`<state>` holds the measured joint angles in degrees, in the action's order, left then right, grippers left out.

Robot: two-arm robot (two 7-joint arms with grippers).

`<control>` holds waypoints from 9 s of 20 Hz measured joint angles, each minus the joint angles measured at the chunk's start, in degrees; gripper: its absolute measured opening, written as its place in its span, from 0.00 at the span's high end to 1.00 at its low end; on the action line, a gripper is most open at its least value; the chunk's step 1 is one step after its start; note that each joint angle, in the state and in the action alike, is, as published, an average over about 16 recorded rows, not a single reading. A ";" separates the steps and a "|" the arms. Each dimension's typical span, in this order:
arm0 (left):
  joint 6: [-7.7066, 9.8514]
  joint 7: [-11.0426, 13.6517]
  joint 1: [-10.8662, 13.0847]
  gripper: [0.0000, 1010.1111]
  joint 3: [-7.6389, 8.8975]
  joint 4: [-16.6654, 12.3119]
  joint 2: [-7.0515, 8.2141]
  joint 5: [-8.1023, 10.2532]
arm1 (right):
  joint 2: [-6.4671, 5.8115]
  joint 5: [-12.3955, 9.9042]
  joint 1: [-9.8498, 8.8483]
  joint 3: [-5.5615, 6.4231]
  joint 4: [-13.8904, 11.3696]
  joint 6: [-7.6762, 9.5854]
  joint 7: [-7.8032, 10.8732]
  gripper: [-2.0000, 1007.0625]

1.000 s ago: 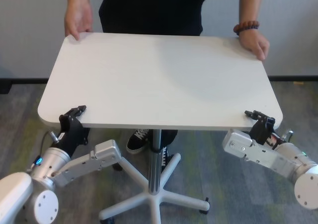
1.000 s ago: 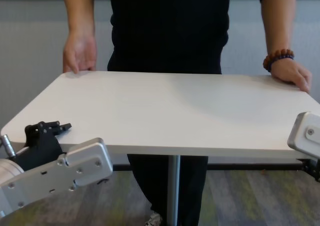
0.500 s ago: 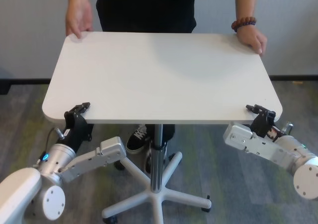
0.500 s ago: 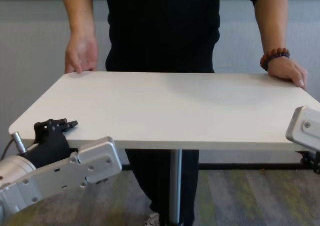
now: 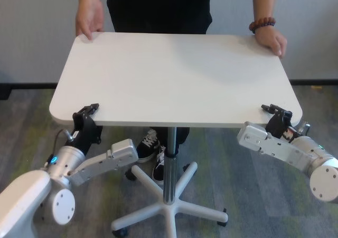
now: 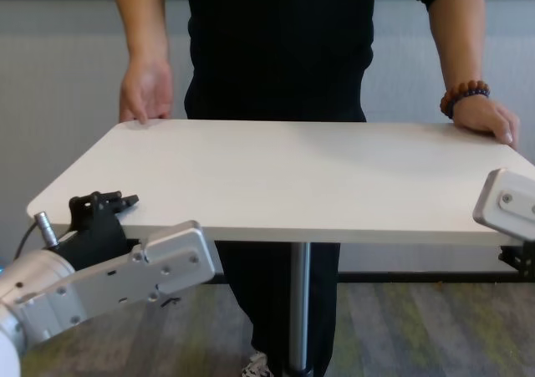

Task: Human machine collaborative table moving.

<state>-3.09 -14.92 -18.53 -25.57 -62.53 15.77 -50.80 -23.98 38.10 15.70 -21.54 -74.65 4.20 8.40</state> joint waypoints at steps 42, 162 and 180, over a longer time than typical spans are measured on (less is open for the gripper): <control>-1.33 -5.37 -10.96 0.69 -3.61 16.14 -4.66 -0.05 | 5.24 1.93 16.05 -4.57 21.44 -7.32 -4.41 0.58; 0.42 -1.61 -11.33 0.01 -5.27 17.53 -4.83 1.07 | 6.72 1.65 18.97 -7.66 28.45 -8.71 -6.20 0.01; 2.68 12.49 6.16 0.01 2.95 -9.85 0.98 13.09 | 2.72 -8.30 7.86 -2.32 9.65 -5.60 4.05 0.01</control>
<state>-0.41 -2.44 -12.37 -22.62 -72.38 16.75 -37.71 -21.26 29.80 23.57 -23.87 -65.01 -1.40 12.45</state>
